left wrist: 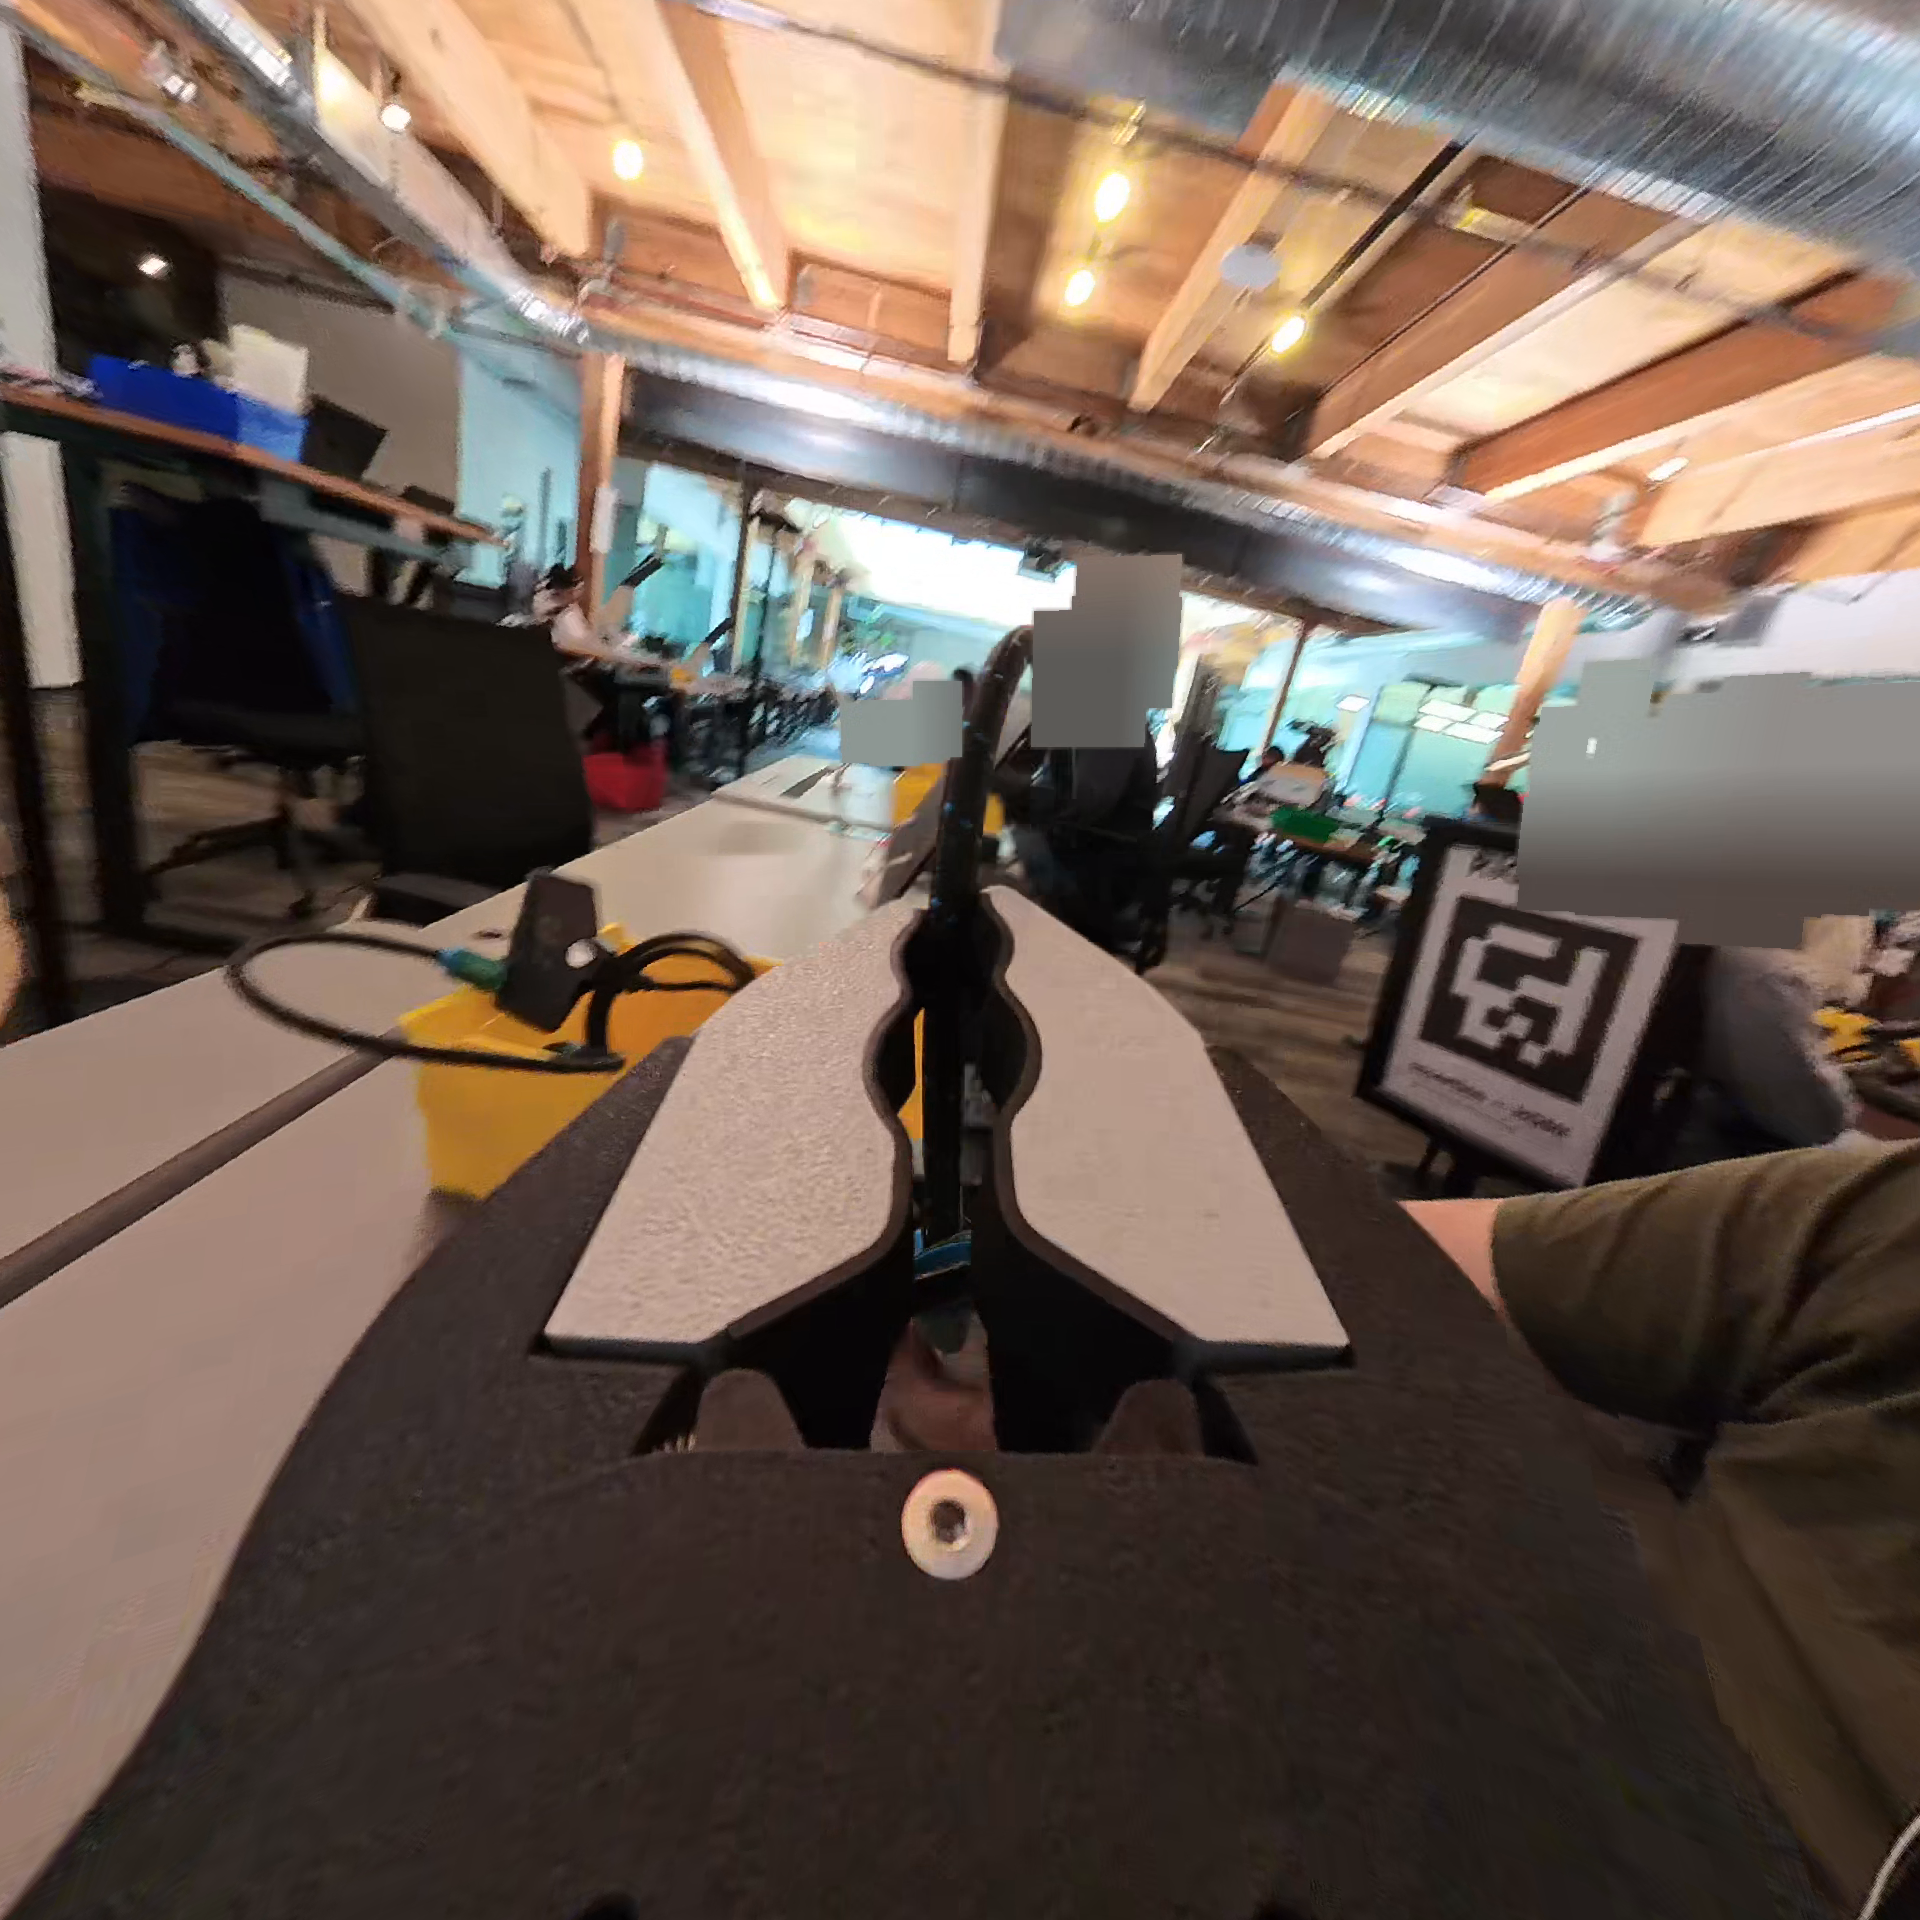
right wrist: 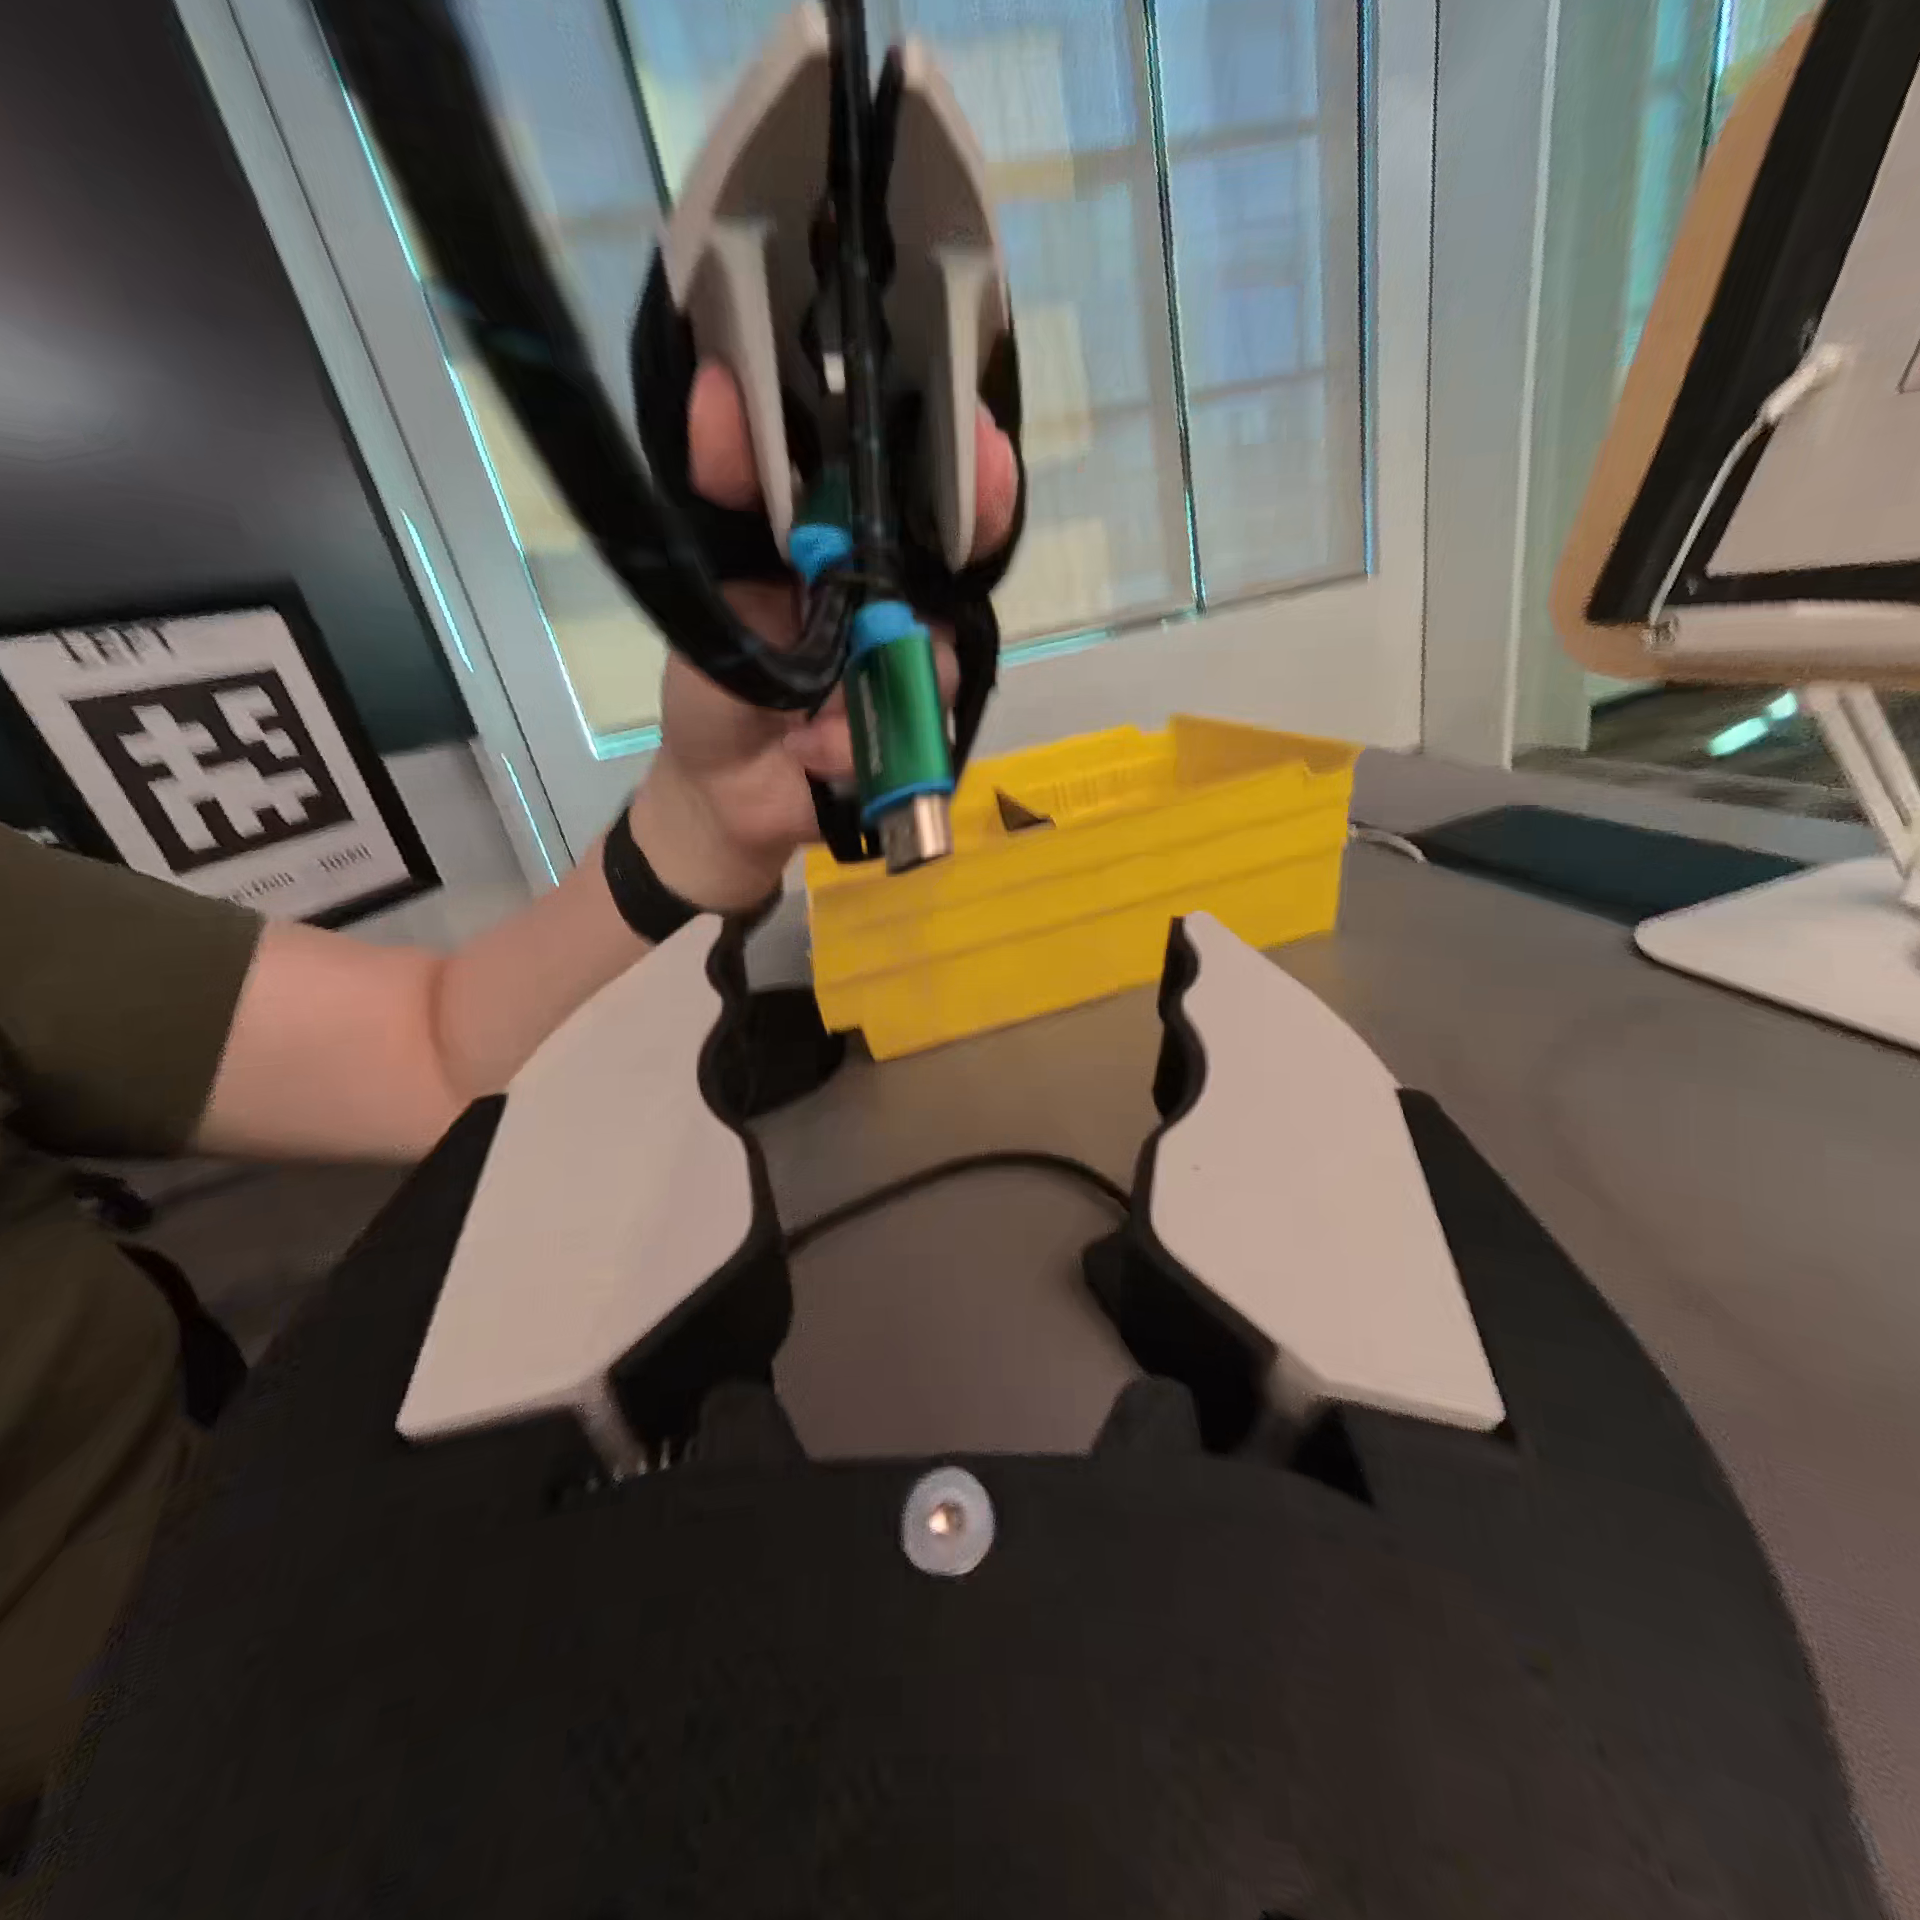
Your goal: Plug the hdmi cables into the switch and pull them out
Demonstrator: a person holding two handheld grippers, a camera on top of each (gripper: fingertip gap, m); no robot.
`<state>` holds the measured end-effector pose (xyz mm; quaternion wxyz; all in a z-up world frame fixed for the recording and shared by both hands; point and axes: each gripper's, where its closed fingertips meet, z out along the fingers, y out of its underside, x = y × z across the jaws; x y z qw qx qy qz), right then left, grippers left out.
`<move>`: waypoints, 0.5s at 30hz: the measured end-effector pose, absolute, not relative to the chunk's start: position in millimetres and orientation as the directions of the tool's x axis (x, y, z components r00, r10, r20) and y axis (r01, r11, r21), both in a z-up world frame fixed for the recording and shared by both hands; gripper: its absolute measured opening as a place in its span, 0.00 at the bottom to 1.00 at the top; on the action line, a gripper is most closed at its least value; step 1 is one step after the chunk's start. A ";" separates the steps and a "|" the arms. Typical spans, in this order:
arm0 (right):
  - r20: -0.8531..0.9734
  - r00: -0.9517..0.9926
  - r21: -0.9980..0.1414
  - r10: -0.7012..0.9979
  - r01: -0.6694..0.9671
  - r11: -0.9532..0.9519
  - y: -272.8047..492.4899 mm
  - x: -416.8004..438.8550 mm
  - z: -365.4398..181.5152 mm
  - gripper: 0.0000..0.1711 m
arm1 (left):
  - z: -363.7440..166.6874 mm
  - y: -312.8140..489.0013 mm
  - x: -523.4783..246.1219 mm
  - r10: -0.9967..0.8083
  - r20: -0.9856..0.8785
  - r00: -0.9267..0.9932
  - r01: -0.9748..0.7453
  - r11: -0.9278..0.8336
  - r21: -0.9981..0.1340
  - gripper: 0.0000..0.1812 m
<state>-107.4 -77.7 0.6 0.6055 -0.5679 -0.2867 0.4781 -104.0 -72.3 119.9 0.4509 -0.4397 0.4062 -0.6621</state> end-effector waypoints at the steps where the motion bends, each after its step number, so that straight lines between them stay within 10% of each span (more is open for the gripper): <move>1: -0.180 0.372 -0.954 0.911 -0.293 -0.069 -81.1 -106.6 8.0 0.45 | 121.1 -77.0 -101.4 -0.944 0.230 -0.238 0.265 -0.290 -0.919 0.04; 8: -0.173 0.290 -0.868 0.941 -0.496 -0.007 -107.7 -108.4 41.1 0.29 | 127.6 -90.8 -96.2 -0.859 0.323 -0.396 0.384 -0.475 -0.792 0.03; 15: -0.345 0.214 -0.817 0.914 -0.547 -0.181 -97.6 -106.3 36.8 0.23 | 113.5 -91.4 -85.9 -0.947 0.200 -0.251 0.395 -0.289 -0.872 0.03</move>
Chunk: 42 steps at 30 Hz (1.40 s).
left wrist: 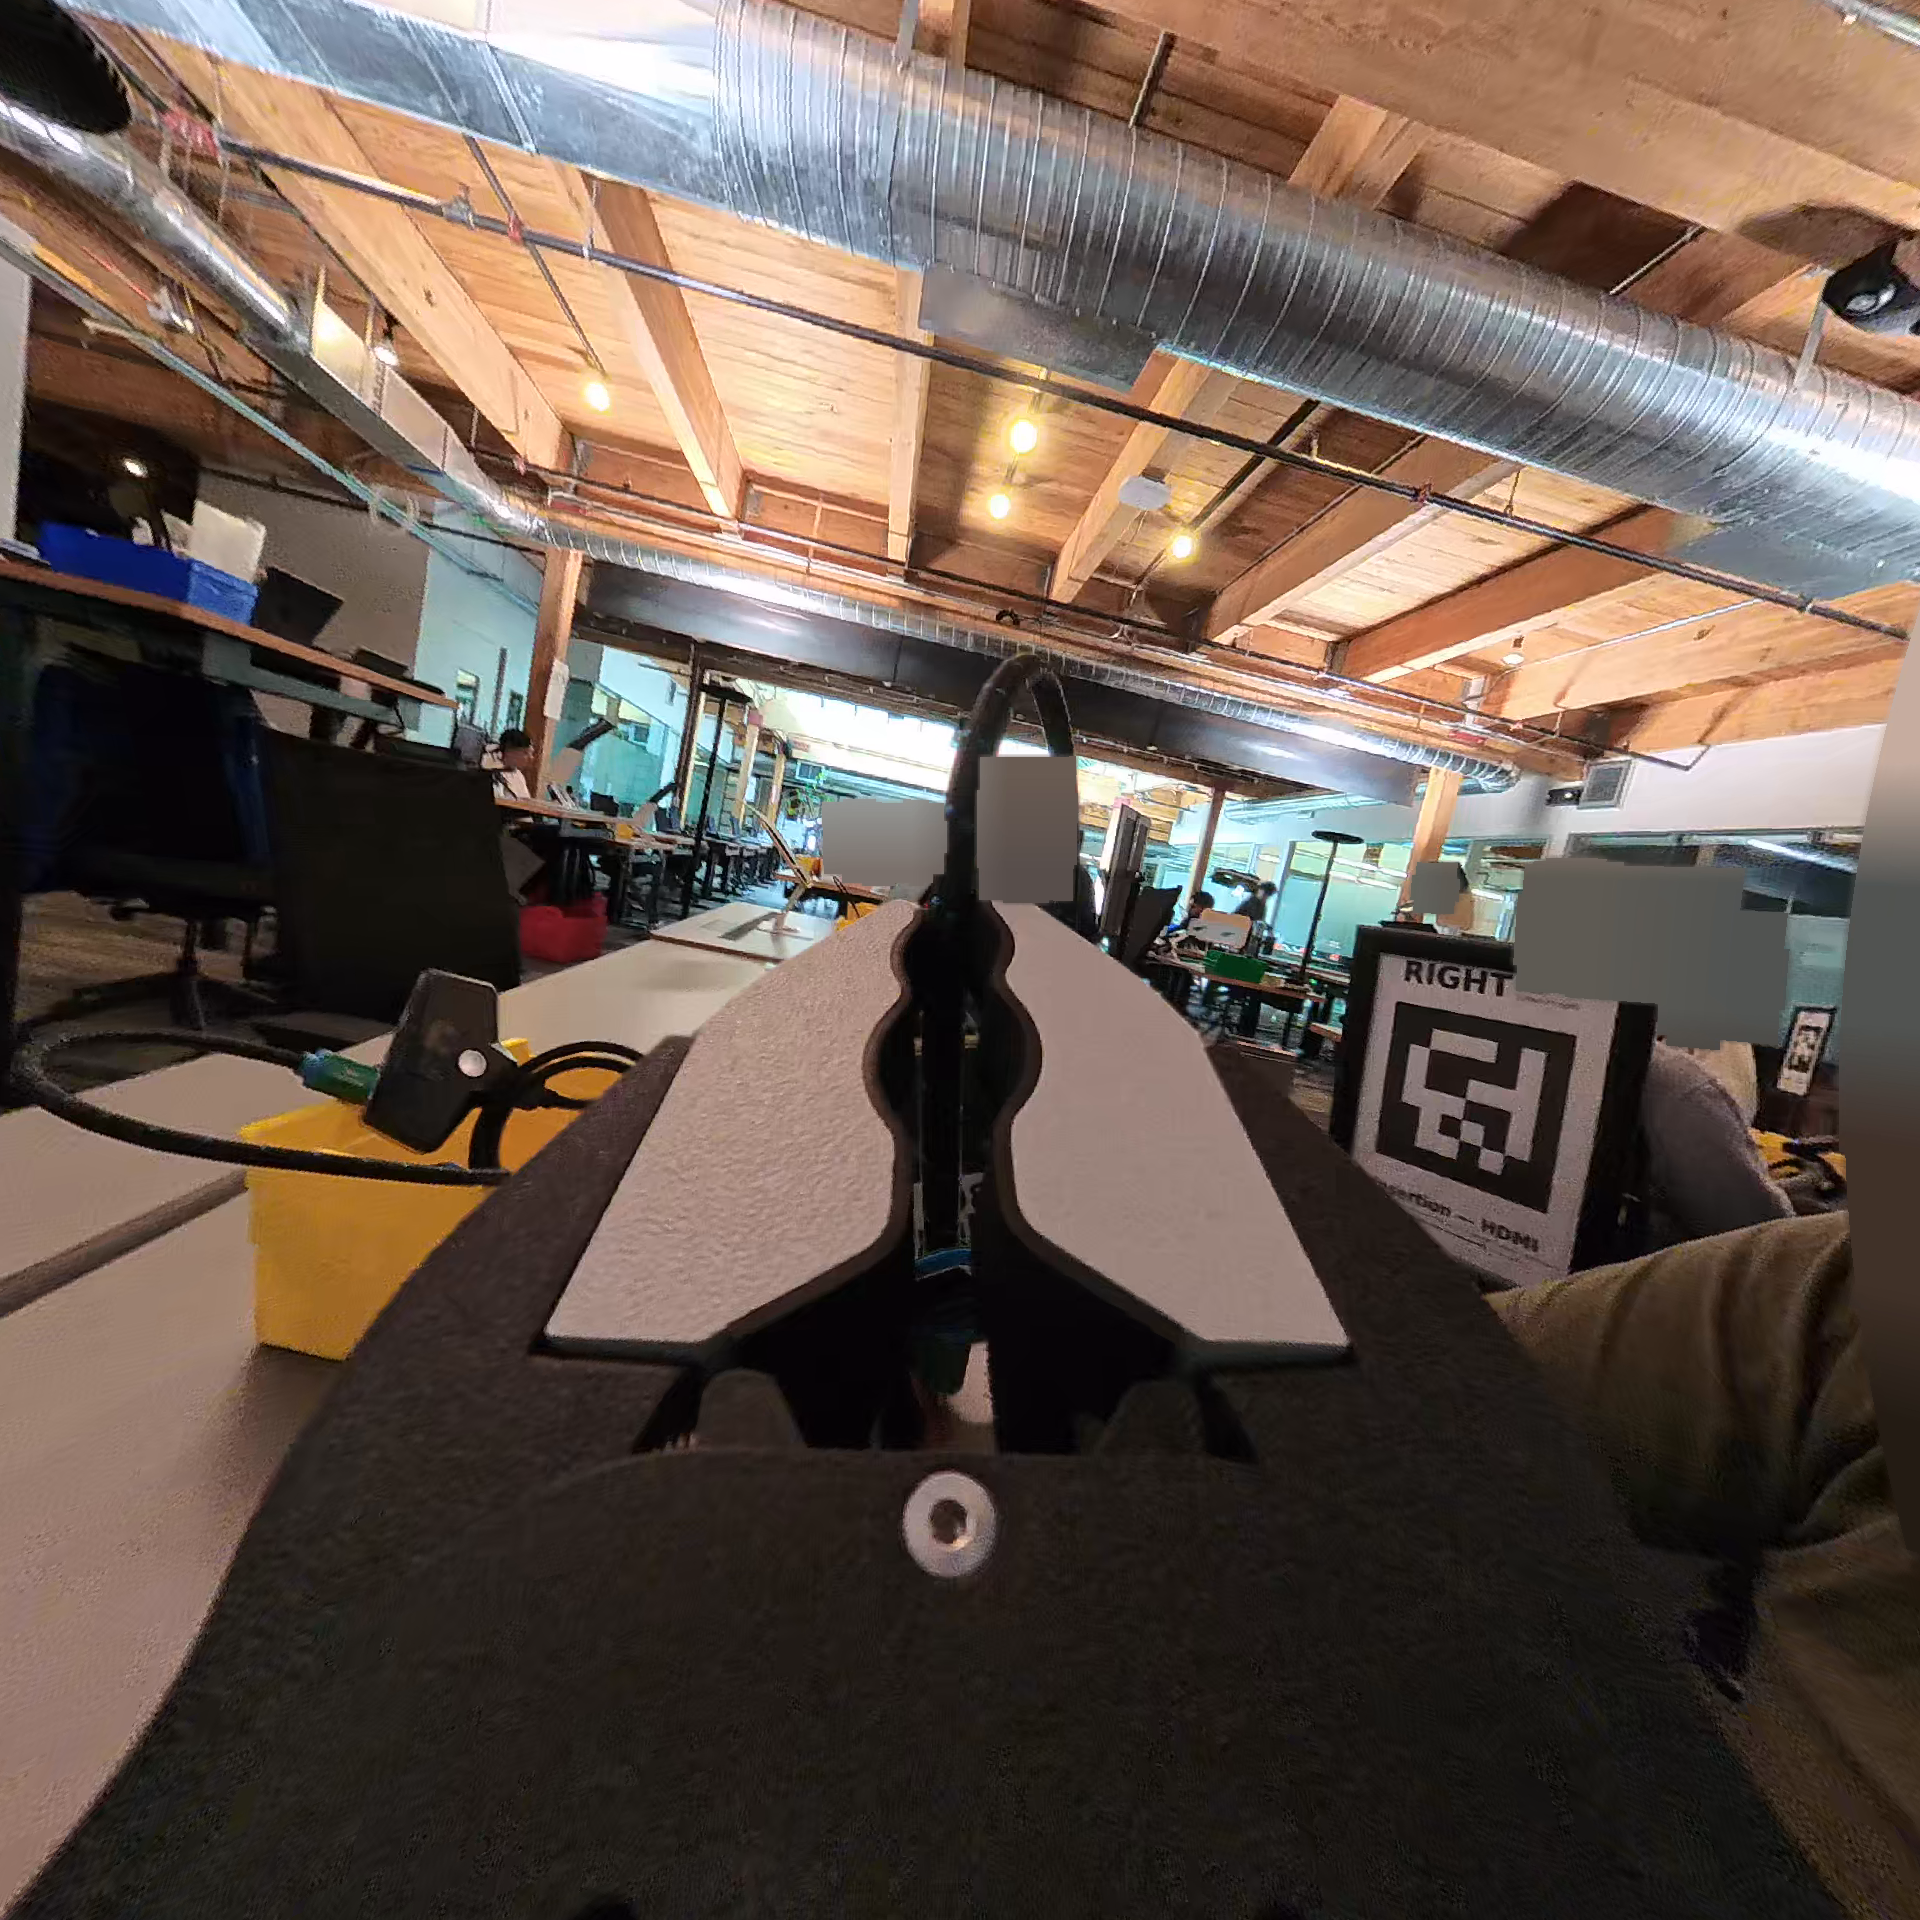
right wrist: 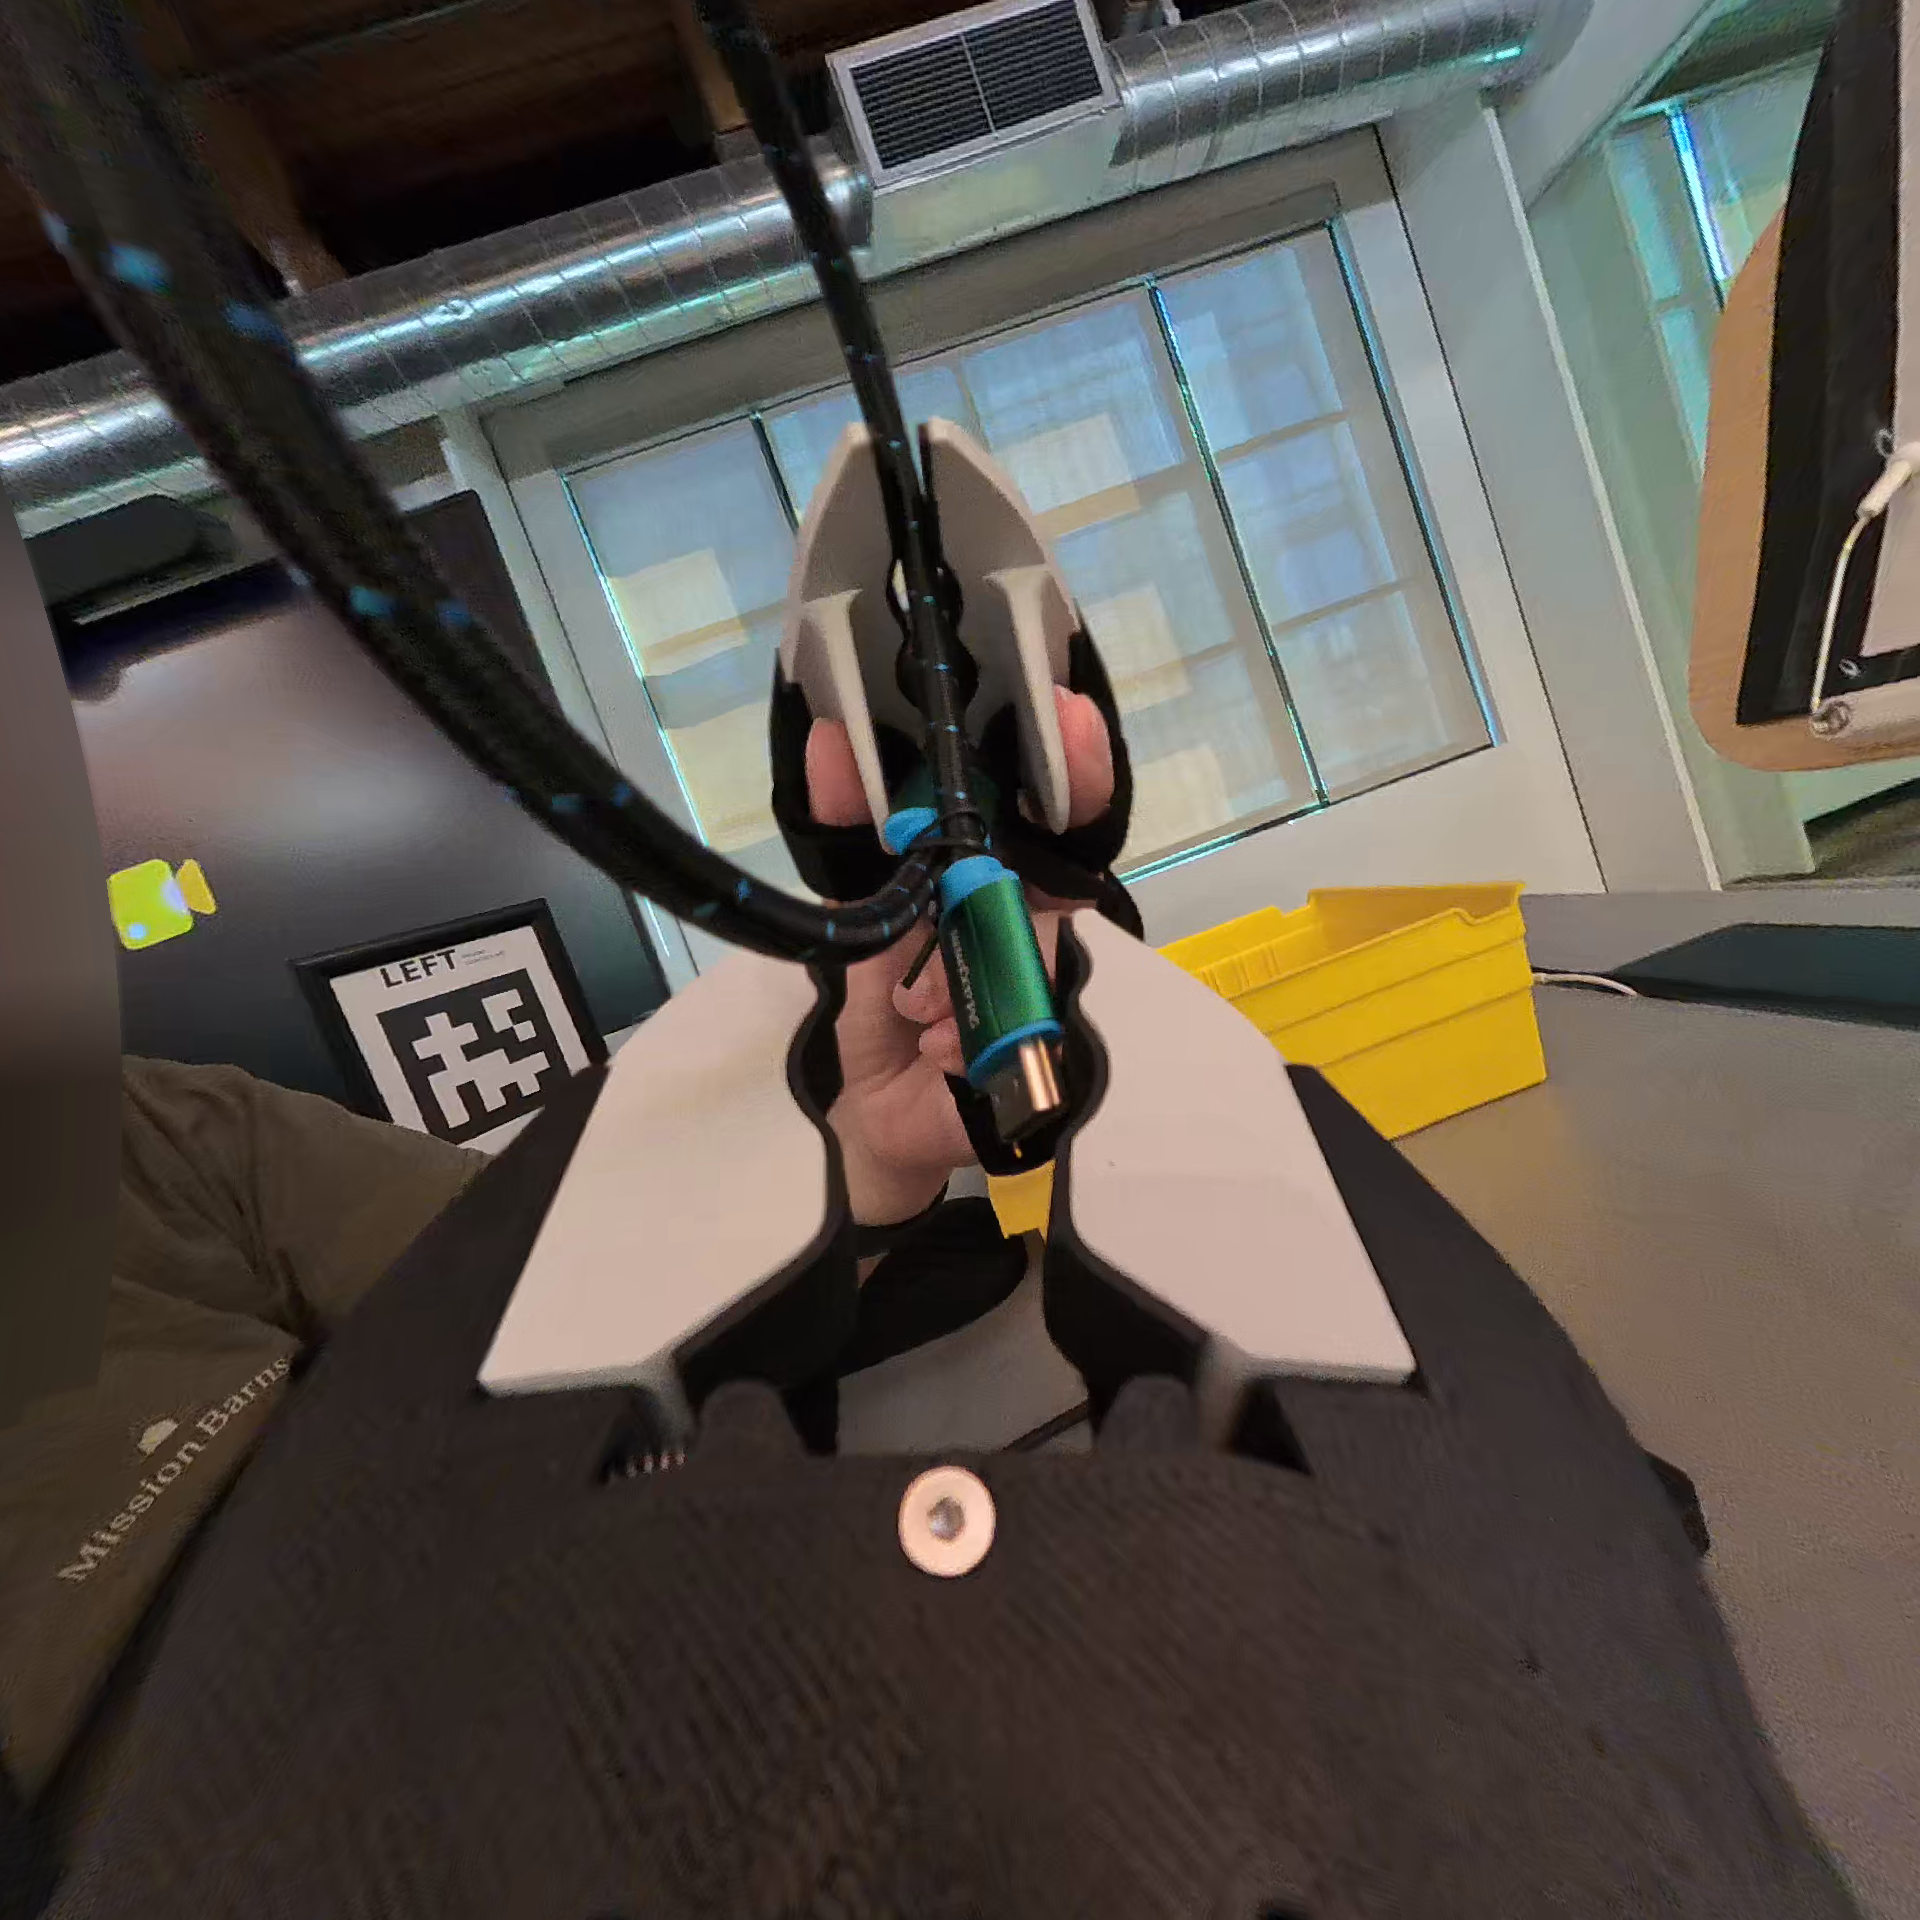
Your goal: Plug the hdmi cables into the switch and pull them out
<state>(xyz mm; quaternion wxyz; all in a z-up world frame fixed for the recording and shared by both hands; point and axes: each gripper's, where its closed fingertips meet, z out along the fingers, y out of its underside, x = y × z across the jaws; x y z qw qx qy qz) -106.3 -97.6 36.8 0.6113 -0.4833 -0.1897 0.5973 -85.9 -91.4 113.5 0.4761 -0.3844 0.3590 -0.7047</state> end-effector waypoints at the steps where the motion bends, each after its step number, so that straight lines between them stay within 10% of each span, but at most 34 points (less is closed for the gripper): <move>1: -0.362 0.221 -0.814 0.906 -0.549 -0.191 -95.8 -106.4 35.8 0.22 | 113.0 -91.6 -85.4 -0.952 0.190 -0.240 0.397 -0.275 -0.876 0.03; 12: -0.465 0.141 -0.728 0.874 -0.622 -0.287 -87.7 -90.9 34.8 0.17 | 100.9 -88.6 -77.6 -0.948 0.211 -0.239 0.314 -0.281 -0.907 0.03; 29: 0.053 0.523 -0.978 0.851 -0.145 0.150 -92.3 -77.5 37.4 0.11 | 71.5 -87.0 -83.4 -0.952 0.173 -0.252 -0.035 -0.170 -0.985 0.04; 42: -0.039 0.570 -0.932 0.821 -0.318 0.176 -92.4 -75.0 47.2 0.24 | 99.0 -89.8 -79.0 -0.940 0.246 -0.235 0.193 -0.293 -0.937 0.04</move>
